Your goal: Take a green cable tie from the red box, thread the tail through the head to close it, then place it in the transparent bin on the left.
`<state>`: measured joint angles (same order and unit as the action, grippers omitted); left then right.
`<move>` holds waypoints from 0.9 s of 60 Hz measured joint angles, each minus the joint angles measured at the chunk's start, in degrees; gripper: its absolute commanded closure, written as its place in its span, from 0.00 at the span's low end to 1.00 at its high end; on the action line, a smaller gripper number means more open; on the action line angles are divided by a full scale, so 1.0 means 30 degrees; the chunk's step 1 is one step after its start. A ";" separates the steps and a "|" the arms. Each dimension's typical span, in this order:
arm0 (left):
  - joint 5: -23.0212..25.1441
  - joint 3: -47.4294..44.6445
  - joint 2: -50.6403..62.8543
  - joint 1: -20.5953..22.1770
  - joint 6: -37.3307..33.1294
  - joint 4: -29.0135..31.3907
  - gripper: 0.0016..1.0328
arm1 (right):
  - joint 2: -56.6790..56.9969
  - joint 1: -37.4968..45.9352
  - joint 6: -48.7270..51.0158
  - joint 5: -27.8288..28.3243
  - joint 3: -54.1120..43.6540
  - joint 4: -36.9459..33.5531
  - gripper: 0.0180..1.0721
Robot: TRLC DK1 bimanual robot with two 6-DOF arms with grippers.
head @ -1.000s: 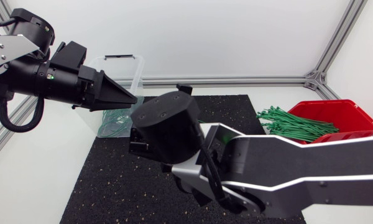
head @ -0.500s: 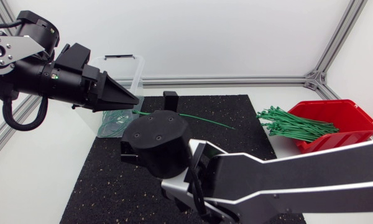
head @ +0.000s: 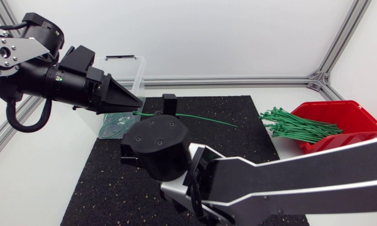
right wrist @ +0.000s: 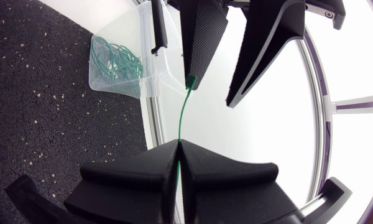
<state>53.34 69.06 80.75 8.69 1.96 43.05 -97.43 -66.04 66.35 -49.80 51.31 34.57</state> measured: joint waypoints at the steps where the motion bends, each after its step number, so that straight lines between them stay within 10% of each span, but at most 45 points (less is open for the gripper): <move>1: 0.0000 0.0000 0.0000 0.0000 0.0000 0.0000 0.58 | 0.0000 0.0022 0.0000 0.0000 0.0000 0.0015 0.94; 54: -0.0007 -0.0007 0.0481 0.0168 -0.0007 0.0000 0.94 | -0.0226 0.0299 0.0634 -0.0051 0.0000 0.0634 0.94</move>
<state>53.32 69.04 82.19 9.19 1.93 43.05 -98.10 -65.14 68.25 -49.95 51.31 36.47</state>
